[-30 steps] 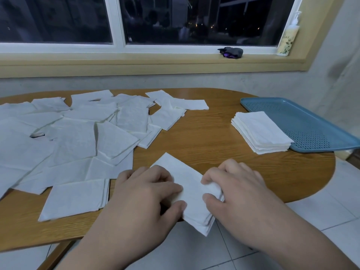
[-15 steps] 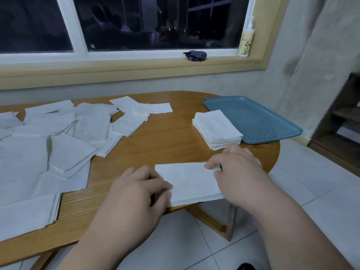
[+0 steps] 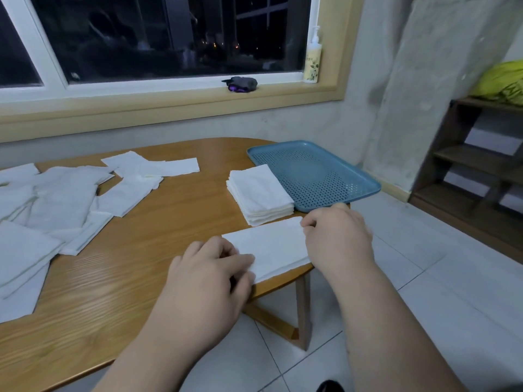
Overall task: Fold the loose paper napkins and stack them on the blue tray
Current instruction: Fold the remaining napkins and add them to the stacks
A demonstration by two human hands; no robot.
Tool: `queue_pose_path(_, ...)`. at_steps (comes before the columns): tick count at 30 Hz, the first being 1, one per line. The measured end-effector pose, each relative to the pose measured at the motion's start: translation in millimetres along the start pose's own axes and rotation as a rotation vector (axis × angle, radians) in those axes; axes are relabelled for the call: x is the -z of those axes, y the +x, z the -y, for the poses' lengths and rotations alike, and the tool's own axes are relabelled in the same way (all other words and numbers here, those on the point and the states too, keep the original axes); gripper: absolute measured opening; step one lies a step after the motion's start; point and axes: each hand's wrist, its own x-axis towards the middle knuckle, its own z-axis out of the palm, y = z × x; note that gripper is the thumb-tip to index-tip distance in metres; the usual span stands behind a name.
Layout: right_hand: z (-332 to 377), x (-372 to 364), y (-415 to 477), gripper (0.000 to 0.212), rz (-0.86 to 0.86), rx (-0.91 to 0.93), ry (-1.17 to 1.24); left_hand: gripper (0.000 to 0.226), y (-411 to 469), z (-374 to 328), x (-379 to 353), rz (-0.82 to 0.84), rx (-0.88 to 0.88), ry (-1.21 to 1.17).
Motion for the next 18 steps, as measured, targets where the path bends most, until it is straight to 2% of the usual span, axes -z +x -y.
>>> queue_pose_path(7,6.0,2.4,1.0,0.028,-0.081,0.068,0.023,0.031,10.6,-12.9,-6.7,0.012,0.048,0.006)
queue_pose_path(9,17.8,3.6,-5.7,0.027,-0.079,0.148,0.034,0.03,7.8,-12.5,-4.1,0.017,0.065,-0.039)
queue_pose_path(13,51.4,-1.4,-29.7,0.027,-0.029,0.344,0.12,0.045,-11.1,8.9,20.8,-0.051,0.198,-0.206)
queue_pose_path(18,81.6,-14.0,-59.1,0.028,0.079,0.505,0.191,0.041,-44.7,45.4,52.5,-0.068,0.274,-0.117)
